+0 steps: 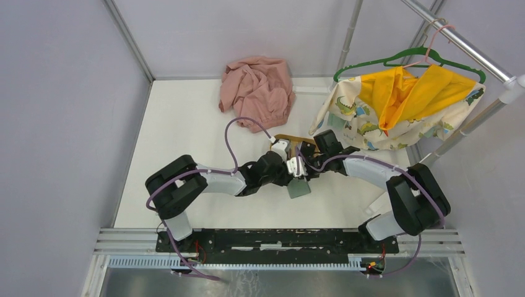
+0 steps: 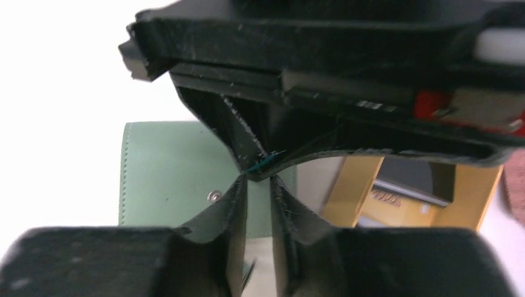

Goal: Put the credit cards into the card holder
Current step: Close the card holder at the center of the board.

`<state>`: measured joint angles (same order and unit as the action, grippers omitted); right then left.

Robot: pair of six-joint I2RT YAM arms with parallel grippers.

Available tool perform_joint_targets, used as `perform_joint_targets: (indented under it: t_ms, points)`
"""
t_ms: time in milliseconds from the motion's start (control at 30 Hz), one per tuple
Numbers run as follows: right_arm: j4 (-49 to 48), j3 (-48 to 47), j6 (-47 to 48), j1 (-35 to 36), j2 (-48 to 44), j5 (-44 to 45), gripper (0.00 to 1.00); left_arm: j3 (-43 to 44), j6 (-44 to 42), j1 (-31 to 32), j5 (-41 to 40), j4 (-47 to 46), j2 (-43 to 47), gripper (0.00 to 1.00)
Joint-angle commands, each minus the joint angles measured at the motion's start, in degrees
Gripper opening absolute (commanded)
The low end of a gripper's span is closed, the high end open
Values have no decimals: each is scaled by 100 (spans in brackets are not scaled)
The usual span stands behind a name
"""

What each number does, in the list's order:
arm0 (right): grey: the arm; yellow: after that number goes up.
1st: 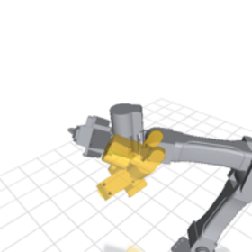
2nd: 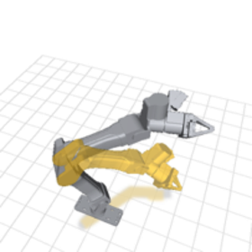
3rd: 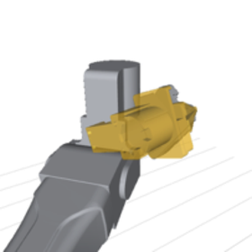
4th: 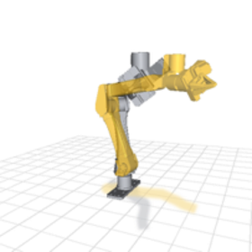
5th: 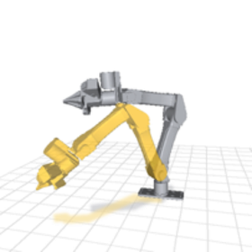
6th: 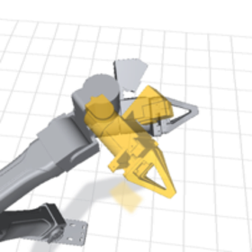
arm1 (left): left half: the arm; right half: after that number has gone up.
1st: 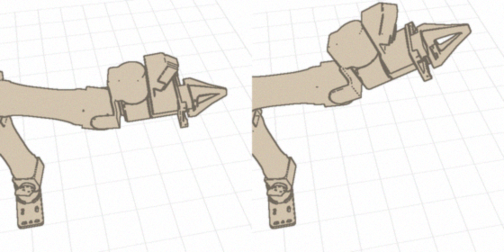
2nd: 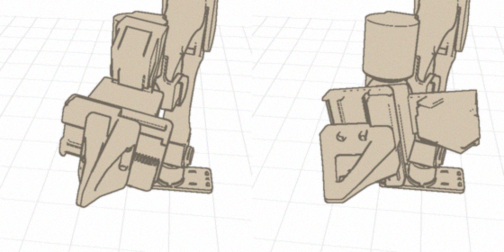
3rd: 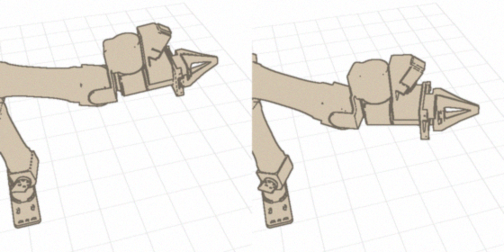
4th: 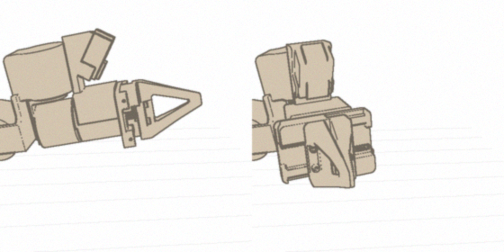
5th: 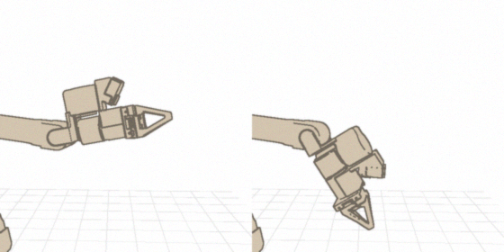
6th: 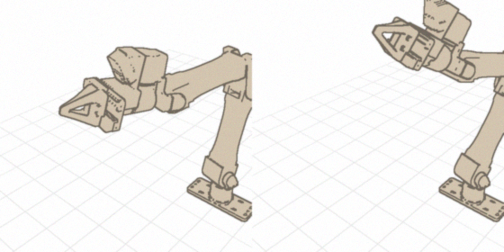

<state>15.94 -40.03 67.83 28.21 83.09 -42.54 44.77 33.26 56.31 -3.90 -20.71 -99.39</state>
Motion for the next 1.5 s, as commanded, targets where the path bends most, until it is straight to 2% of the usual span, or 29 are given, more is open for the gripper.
perform_joint_targets:
  t_ms: [0,133,267,333,400,433,600,667,700,867,1100,1233,1400,1467]
  points:
    - [129,-419,95,76,-11,-157,31,-323,461,-29,-334,-42,-135,10]
    - [-296,38,-630,-100,-947,162,60,-501,787,-35,-212,-455,-296,4]
    - [-362,436,-1280,-635,-2022,-219,78,-639,1075,-33,-320,-637,-251,2]
    - [119,770,-664,-721,-2349,-825,75,-733,1164,-25,-430,-737,-168,2]
    - [809,1261,851,-699,-2515,-1653,70,-744,1174,-25,-442,-792,-145,2]
    - [863,1442,1153,-616,-2542,-1687,65,-724,1169,-30,-415,-794,-164,2]
    - [738,1383,1279,116,-1973,-739,30,-629,1156,-19,-255,-820,-271,2]
    - [705,1347,1312,381,-1710,-394,21,-638,1157,-6,-257,-816,-259,2]
    - [672,1345,1307,498,-1614,-246,19,-643,1157,-9,-266,-819,-249,2]
    - [-68,1437,747,785,-1357,797,16,-623,1132,30,-233,-819,-247,2]
    - [-504,1270,-4,573,-1599,1888,15,-653,1143,100,-221,-801,-148,2]
    - [-88,1233,270,-60,-2006,1453,18,-754,1274,219,-342,-799,-61,3]
    - [1158,1046,1196,-552,-2444,115,33,-861,1425,313,-482,-806,65,3]
    - [1074,900,690,-698,-2474,-252,38,-893,1429,328,-513,-810,99,3]
